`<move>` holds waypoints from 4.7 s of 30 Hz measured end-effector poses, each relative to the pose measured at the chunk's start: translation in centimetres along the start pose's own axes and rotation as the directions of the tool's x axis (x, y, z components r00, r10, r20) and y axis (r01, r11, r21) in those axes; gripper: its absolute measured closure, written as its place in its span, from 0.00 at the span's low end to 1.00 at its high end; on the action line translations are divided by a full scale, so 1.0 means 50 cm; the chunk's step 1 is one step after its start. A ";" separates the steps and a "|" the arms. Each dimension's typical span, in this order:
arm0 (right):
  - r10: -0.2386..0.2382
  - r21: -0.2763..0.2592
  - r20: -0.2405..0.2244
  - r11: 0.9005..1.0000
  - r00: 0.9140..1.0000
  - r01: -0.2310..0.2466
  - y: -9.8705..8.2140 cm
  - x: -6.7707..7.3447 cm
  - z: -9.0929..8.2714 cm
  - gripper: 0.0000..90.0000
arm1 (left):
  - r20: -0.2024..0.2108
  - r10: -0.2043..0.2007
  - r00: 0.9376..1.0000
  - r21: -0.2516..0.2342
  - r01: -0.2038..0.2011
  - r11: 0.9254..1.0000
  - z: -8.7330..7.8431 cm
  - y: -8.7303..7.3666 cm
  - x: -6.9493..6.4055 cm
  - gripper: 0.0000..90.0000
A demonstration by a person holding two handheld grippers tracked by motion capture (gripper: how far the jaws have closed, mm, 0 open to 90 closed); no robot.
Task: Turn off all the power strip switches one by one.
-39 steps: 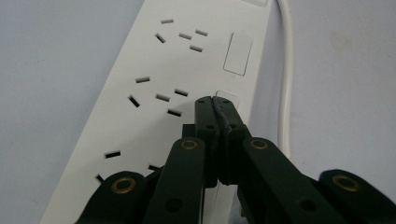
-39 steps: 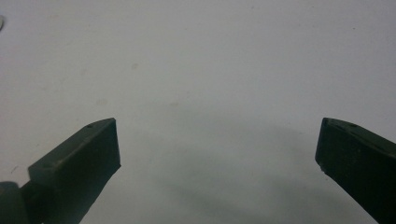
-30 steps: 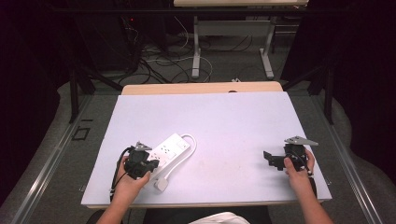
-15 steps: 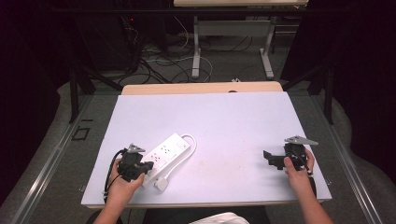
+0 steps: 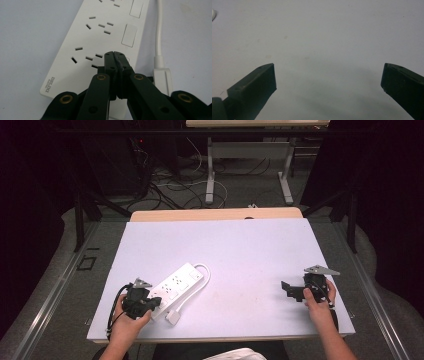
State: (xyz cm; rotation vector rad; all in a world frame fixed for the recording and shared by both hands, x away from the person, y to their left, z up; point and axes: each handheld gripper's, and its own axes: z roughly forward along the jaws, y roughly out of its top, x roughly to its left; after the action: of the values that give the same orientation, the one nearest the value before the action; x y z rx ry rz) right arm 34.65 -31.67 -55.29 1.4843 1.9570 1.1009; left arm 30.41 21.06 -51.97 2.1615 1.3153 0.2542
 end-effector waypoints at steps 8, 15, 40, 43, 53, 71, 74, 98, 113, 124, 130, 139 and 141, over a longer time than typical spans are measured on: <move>0.000 -0.005 -0.003 1.000 1.000 0.000 0.000 -0.001 -0.002 0.00 | 0.001 0.003 1.000 -0.001 -0.003 1.000 -0.002 -0.005 -0.001 1.00; -0.001 -0.002 -0.002 1.000 1.000 0.001 -0.002 0.000 -0.003 0.00 | 0.008 -0.016 1.000 0.000 0.016 1.000 -0.002 -0.006 0.000 1.00; -0.006 0.002 0.000 1.000 1.000 0.006 -0.004 0.000 -0.005 0.00 | -0.019 0.013 1.000 0.003 -0.013 1.000 0.003 -0.007 -0.006 1.00; -0.006 -0.001 0.006 1.000 1.000 0.006 -0.004 0.000 -0.004 0.00 | -0.023 0.014 1.000 0.006 -0.014 1.000 0.002 -0.007 -0.007 1.00; -0.005 0.001 0.005 1.000 1.000 0.005 -0.006 -0.001 -0.006 0.00 | -0.005 -0.002 1.000 -0.018 0.002 1.000 0.002 0.000 -0.002 0.99; 0.002 0.005 0.011 1.000 1.000 -0.002 -0.008 0.000 -0.008 0.00 | -0.021 -0.042 0.999 -0.105 0.039 0.994 0.001 0.035 0.037 0.91; 0.007 0.007 0.010 1.000 1.000 -0.007 -0.009 0.001 -0.010 0.00 | -0.015 -0.059 0.998 -0.120 0.057 0.991 0.001 0.039 0.050 0.89; 0.002 0.009 0.008 1.000 1.000 -0.002 -0.013 -0.001 -0.009 0.00 | -0.122 -0.054 0.991 -0.216 0.027 0.976 0.008 0.028 0.114 0.54; -0.003 0.011 0.009 1.000 1.000 0.003 -0.012 0.001 -0.008 0.00 | -0.127 -0.095 0.987 -0.294 0.054 0.954 -0.002 0.005 0.169 0.40; 0.003 0.015 0.007 1.000 1.000 -0.003 -0.012 0.001 -0.007 0.00 | -0.093 -0.197 0.976 -0.331 0.157 0.931 0.005 -0.002 0.195 0.12; -0.003 0.014 0.008 1.000 1.000 0.003 -0.013 -0.001 -0.006 0.00 | -0.066 -0.230 0.971 -0.334 0.196 0.922 0.010 -0.003 0.200 0.00; -0.004 0.016 0.007 1.000 1.000 0.004 -0.013 0.000 -0.004 0.00 | -0.042 -0.242 0.969 -0.333 0.215 0.918 0.008 -0.003 0.201 0.00; -0.004 0.015 0.006 1.000 1.000 0.004 -0.013 -0.001 -0.004 0.00 | -0.032 -0.253 0.967 -0.352 0.226 0.908 0.008 -0.004 0.201 0.00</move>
State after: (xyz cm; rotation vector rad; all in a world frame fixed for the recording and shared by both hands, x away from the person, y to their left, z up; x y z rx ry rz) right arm 34.14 -31.83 -55.69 1.4892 1.9677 1.0814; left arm 35.42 29.60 -53.79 1.6933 1.4429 0.4382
